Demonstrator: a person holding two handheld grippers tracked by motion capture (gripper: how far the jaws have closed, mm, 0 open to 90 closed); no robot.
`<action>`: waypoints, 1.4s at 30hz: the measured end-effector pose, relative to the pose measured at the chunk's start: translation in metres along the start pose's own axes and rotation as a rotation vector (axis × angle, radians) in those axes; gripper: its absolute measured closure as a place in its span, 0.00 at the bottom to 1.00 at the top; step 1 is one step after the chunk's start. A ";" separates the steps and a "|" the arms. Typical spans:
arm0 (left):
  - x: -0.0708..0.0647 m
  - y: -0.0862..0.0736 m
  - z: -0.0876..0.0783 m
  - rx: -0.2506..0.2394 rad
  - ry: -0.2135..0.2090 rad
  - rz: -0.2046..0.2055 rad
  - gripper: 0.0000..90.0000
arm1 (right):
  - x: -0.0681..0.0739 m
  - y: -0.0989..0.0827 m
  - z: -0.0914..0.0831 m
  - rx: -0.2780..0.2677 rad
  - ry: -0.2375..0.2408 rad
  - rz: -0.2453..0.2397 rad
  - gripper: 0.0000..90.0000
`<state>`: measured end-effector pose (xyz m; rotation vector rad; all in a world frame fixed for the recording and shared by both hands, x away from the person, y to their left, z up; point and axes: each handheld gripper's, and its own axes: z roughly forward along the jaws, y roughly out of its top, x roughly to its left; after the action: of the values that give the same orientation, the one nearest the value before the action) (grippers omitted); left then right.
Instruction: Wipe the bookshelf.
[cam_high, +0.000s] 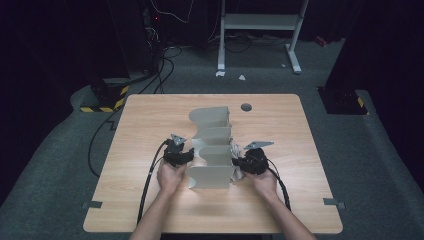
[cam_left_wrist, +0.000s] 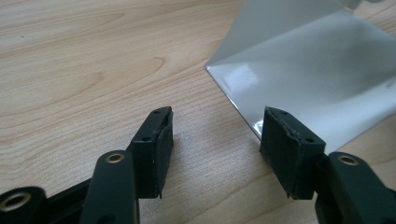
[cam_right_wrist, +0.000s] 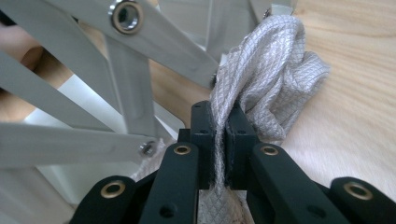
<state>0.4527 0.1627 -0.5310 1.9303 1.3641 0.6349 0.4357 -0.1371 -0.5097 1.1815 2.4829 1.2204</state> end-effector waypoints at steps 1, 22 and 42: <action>0.000 0.000 0.000 0.000 0.000 0.000 0.49 | 0.000 -0.002 -0.003 -0.001 -0.002 -0.001 0.94; 0.000 0.000 0.000 -0.001 -0.003 -0.004 0.49 | -0.056 -0.010 -0.040 -0.068 -0.238 0.118 0.94; 0.002 0.007 -0.009 0.036 -0.053 0.029 0.46 | -0.059 -0.011 -0.067 -0.150 -0.324 0.139 0.64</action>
<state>0.4512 0.1656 -0.5200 1.9845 1.3256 0.5718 0.4413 -0.2232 -0.4855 1.4034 2.0707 1.1191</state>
